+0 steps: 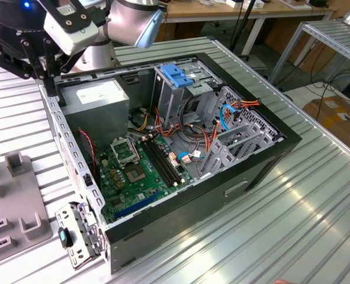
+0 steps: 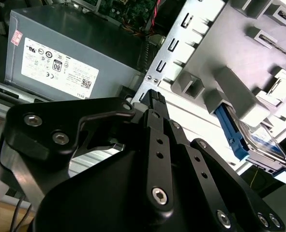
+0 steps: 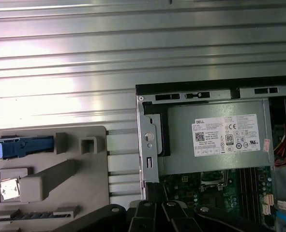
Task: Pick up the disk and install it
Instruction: 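Reach for the disk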
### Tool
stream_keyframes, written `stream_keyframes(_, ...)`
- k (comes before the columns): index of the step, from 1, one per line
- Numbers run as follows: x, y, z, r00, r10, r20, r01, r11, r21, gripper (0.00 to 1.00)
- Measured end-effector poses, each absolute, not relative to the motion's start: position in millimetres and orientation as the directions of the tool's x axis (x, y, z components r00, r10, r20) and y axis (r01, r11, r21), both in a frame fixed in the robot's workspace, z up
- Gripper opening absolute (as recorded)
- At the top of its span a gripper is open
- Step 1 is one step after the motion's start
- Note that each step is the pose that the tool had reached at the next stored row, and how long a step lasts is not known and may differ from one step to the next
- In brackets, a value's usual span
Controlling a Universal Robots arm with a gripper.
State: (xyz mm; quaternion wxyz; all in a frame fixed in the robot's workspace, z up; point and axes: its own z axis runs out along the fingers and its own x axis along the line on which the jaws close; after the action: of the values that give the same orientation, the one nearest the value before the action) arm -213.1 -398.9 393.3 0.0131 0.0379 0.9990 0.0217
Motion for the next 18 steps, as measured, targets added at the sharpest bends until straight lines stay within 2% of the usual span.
stream_keyframes(18,-228.6,-398.9,393.3,-0.997,0.076,-0.024,0.075,0.996,0.044,0.11)
